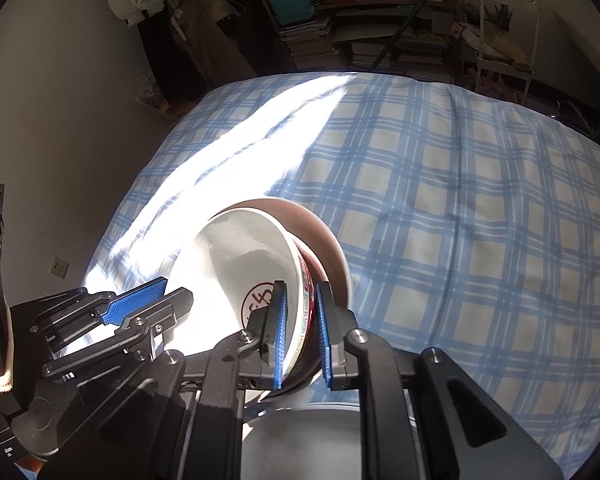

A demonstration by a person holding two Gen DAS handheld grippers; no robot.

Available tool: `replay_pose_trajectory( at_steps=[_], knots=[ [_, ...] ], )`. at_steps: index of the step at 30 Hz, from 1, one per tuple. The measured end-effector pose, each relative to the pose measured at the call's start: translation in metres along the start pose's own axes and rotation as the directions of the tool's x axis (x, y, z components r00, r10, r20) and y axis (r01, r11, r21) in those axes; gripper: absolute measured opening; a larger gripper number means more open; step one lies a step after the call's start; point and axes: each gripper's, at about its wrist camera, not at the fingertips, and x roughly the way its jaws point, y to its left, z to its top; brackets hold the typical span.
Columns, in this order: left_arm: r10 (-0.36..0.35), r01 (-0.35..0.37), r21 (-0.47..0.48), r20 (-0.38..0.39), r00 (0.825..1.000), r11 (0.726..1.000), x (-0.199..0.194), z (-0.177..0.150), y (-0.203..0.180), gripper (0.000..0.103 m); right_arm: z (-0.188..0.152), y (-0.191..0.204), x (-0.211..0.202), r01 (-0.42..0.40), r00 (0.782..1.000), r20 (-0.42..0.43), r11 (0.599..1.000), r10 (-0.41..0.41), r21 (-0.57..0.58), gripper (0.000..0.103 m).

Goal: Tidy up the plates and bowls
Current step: 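Carry the seal-print bowl with both tools over the nested bowls, then open the right tool off the seal-print bowl rim while the left tool holds it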

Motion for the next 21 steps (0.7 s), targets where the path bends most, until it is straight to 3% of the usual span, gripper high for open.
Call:
replay_pose_trajectory(
  at_steps=[7,12,14,16,21],
  knots=[
    [0.039,-0.039,0.004,0.034,0.999,0.999,-0.009,0.002,0.003,0.017,0.002,-0.002,-0.002,-0.007,1.0,-0.002,1.0,0.007,0.005,0.017],
    [0.052,-0.051,-0.037,0.044,0.998,0.998,-0.014,0.004,0.018,0.019,0.008,-0.012,-0.018,-0.011,0.999,0.049,1.0,0.01,0.028,0.02],
    [0.074,-0.072,-0.055,0.036,0.997,0.996,-0.012,0.004,0.025,0.02,0.01,-0.02,-0.025,0.0,0.998,0.067,0.999,-0.004,0.048,0.029],
    [0.07,-0.069,-0.077,0.021,0.997,0.995,-0.009,0.003,0.033,0.021,0.012,-0.029,-0.031,0.016,0.997,0.078,0.997,-0.022,0.069,0.046],
    [0.095,-0.094,-0.109,0.006,0.995,0.99,-0.002,0.002,0.048,0.025,0.014,-0.053,-0.033,0.05,0.996,0.064,0.989,-0.059,0.137,0.07]
  ],
)
